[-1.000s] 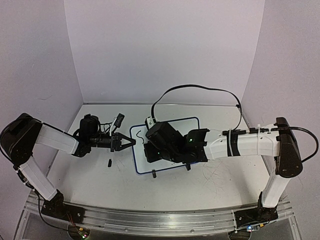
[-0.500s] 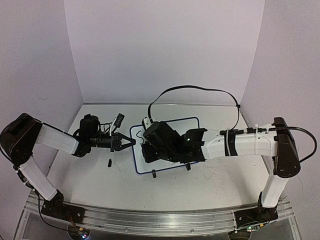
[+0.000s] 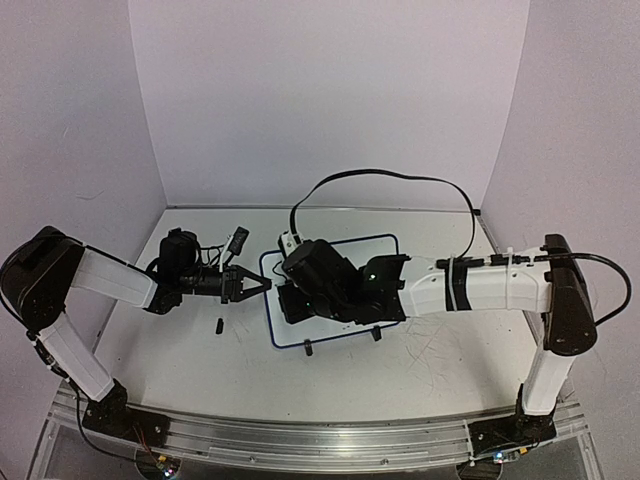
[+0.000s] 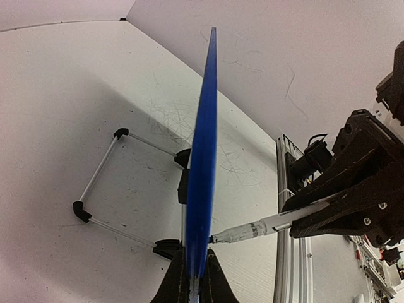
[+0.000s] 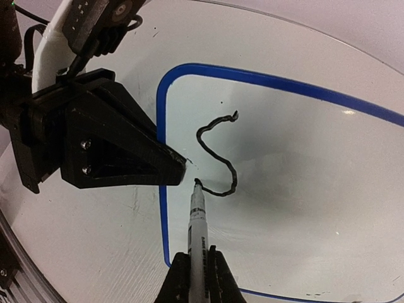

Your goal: Write a sentence on the whiteboard

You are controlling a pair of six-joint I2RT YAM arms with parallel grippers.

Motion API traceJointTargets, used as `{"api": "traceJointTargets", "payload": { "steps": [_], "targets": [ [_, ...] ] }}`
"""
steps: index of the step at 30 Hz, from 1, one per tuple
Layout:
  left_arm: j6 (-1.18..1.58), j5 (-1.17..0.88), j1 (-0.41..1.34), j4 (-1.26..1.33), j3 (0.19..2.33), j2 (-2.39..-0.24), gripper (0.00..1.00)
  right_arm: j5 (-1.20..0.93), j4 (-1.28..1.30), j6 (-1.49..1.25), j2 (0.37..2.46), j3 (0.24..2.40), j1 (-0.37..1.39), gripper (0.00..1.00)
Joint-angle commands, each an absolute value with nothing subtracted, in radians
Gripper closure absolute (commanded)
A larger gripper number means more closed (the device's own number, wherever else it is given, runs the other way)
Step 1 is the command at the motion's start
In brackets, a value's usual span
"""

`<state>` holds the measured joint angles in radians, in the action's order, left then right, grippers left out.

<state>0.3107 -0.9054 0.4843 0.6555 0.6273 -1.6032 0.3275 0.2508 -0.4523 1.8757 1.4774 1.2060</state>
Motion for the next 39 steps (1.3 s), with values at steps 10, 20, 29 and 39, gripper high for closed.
{"api": "traceJointTargets", "payload": {
  "steps": [10,20,29,39],
  "targets": [
    [0.302,-0.917,0.485,0.695,0.617,-1.558,1.0,0.356,0.187,-0.454,1.703,1.393,1.209,1.0],
    [0.3,-0.912,0.485,0.688,0.627,-1.573,1.0,0.36,0.143,-0.411,1.686,1.311,1.193,1.0],
    [0.288,-0.895,0.485,0.663,0.629,-1.555,1.0,0.332,0.118,-0.361,1.719,1.335,1.192,1.0],
    [0.278,-0.894,0.485,0.655,0.63,-1.555,1.0,0.326,0.081,-0.377,1.695,1.297,1.193,1.0]
  ]
}}
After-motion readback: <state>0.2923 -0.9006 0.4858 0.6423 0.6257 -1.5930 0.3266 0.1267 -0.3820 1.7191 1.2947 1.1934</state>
